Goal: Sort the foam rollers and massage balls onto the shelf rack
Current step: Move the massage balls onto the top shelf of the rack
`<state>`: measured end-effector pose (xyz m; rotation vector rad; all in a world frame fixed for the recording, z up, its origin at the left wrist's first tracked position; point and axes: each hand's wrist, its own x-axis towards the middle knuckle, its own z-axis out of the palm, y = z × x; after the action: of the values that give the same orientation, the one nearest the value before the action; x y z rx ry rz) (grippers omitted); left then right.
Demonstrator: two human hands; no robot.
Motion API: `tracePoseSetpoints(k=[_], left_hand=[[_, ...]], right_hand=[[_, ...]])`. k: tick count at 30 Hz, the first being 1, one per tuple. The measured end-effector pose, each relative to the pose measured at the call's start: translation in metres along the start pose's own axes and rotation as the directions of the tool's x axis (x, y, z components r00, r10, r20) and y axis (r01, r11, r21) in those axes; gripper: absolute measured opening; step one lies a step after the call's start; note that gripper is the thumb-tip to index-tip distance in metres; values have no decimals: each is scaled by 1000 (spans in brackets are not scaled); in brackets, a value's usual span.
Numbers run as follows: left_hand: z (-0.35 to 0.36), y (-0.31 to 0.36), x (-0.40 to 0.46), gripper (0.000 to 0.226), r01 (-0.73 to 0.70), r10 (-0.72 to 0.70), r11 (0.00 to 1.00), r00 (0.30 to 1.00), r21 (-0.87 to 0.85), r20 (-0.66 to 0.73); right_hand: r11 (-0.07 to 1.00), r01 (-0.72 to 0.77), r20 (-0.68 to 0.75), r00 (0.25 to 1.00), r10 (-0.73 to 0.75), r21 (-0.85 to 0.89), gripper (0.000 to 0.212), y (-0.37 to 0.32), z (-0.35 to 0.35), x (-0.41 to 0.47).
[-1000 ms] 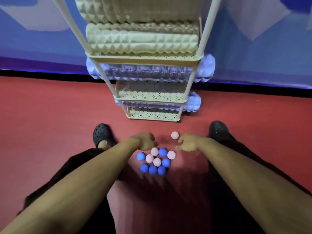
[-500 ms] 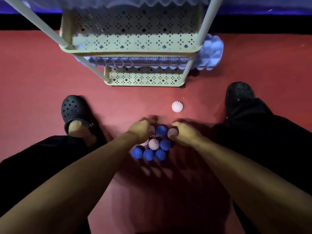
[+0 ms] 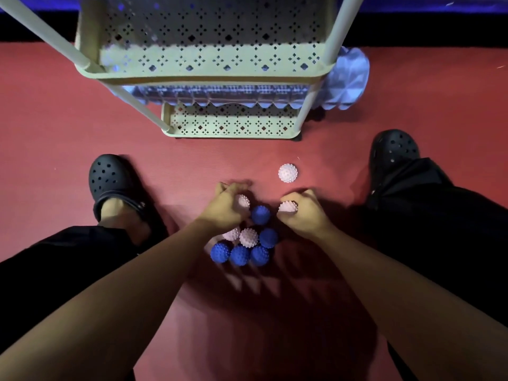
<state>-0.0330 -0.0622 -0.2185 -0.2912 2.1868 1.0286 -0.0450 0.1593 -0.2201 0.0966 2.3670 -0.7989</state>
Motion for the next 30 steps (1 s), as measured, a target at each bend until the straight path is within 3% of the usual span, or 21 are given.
tracePoseSetpoints(k=[2, 4, 8, 10, 13, 16, 19, 21, 26, 30], left_hand=[[-4, 5, -2, 66, 5, 7, 979, 998, -203, 59], [-6, 13, -7, 56, 81, -34, 912, 992, -401, 123], [-9, 24, -13, 41, 118, -56, 845, 990, -522, 133], [-10, 30, -13, 33, 102, -53, 842, 993, -529, 107], [-5, 33, -5, 10, 70, -98, 900, 994, -431, -43], [4, 26, 8, 12, 43, -84, 957, 988, -288, -132], [12, 16, 17, 47, 53, -53, 998, 998, -17, -25], [14, 14, 21, 65, 49, -52, 995, 998, 92, 31], [20, 12, 30, 62, 15, -71, 955, 981, 296, 178], [22, 10, 30, 57, 56, -100, 967, 981, 250, 167]], right_hand=[[1000, -2, 5, 1000, 2, 18, 20, 0, -10, -1], [992, -31, 0, 999, 32, 124, 8, 4, -15, -1], [942, -103, 56, 994, 89, 319, 23, 2, -22, -2], [949, -111, 72, 993, 94, 294, 24, -1, -24, 5], [975, -146, 52, 989, 139, 170, 30, -10, -29, 16], [994, -104, -55, 993, 103, -15, 41, -17, -36, 25], [988, -20, -20, 1000, 17, -156, 62, -18, -37, 40], [975, -45, 23, 998, 51, -218, 66, -16, -34, 50], [970, -61, 46, 996, 74, -234, 56, -8, -23, 59], [993, -20, -15, 1000, 18, -112, 44, 0, -22, 60]])
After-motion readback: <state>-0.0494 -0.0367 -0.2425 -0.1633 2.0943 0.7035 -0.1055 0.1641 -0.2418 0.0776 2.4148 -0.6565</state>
